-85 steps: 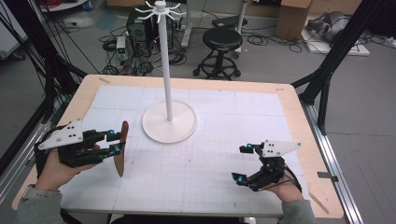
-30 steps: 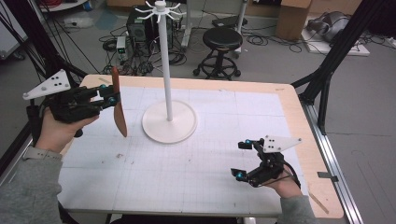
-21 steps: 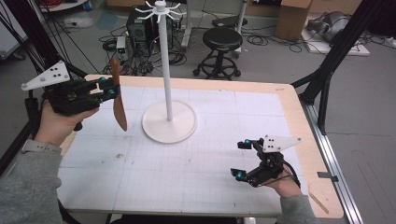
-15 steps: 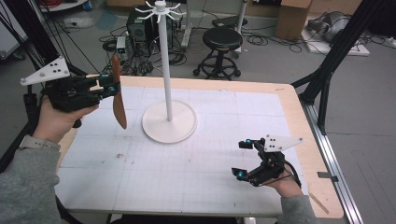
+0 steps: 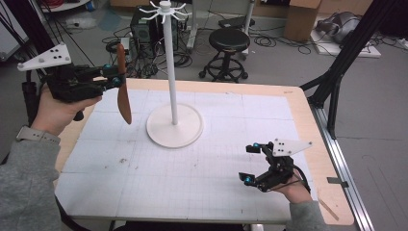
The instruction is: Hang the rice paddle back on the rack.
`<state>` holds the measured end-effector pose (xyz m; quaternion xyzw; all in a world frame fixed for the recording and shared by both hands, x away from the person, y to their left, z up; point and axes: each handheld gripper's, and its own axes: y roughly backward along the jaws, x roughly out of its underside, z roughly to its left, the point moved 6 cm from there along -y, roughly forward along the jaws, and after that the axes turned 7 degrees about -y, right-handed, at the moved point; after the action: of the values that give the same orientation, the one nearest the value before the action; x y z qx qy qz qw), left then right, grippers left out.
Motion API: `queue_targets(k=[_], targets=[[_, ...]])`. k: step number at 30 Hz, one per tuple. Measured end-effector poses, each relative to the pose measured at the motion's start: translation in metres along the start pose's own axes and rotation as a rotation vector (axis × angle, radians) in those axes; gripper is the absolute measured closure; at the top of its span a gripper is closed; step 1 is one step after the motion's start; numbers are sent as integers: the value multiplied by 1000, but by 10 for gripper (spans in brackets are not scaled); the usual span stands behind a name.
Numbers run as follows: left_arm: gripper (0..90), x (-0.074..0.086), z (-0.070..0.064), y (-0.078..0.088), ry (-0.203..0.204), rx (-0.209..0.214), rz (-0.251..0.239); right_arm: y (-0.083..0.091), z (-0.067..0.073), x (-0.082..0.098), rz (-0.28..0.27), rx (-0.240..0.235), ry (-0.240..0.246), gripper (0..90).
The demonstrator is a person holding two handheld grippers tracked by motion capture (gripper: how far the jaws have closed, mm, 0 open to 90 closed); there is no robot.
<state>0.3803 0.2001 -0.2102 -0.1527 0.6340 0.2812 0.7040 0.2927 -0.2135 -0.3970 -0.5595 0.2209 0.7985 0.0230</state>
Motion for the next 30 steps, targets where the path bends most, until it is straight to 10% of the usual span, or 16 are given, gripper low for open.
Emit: queue_targets(k=[30], targets=[[651,-40,14,-28,1,19,-14,0,-3,-1,-8,-2,-9,7]])
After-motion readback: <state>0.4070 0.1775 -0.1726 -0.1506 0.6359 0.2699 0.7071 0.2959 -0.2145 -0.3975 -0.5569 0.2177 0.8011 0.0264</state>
